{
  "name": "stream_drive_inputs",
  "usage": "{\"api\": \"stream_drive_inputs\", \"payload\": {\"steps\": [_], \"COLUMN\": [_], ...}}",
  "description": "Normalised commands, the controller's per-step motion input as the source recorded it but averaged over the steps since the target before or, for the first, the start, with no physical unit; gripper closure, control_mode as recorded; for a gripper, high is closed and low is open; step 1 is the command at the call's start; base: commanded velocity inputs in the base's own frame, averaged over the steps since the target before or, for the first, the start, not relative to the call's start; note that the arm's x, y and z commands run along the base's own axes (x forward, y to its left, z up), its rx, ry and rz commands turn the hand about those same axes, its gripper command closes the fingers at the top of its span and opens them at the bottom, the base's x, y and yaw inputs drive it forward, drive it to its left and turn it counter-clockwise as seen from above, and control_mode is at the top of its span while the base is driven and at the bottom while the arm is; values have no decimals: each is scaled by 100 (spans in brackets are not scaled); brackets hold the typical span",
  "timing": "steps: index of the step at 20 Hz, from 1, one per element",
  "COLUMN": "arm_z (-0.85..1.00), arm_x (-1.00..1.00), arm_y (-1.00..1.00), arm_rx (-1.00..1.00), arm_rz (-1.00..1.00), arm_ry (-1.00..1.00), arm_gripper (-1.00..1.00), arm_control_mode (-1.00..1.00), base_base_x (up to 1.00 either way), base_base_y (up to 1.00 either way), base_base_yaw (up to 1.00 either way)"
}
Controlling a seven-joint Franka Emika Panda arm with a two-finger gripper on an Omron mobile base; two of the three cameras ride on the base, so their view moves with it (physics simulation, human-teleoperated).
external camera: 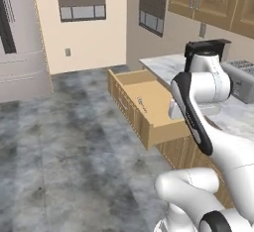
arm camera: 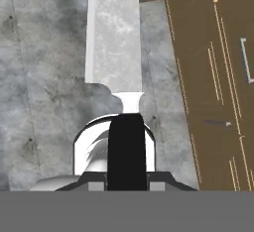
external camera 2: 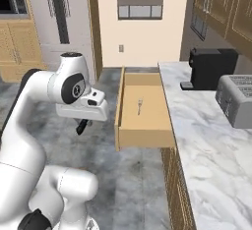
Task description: Pick up the metallic utensils from the counter and place them in the open drawer. Make sure not to pick up any wooden utensils.
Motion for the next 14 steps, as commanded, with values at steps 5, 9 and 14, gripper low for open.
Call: {"api": "stream_drive_inputs", "payload": {"steps": [5,9,14], "arm_z": [0,0,0], "arm_x": [0,0,0], "arm_y": [0,0,0], "arm_rx": [0,0,0], "arm_rz": [0,0,0], "arm_ry": [0,0,0], "arm_gripper": [100,100,100], "arm_control_mode": [100,100,100], "base_base_x": [75,29,41], "base_base_y": [-49,-48,-16], "base_base_yaw": [0,0,0]}}
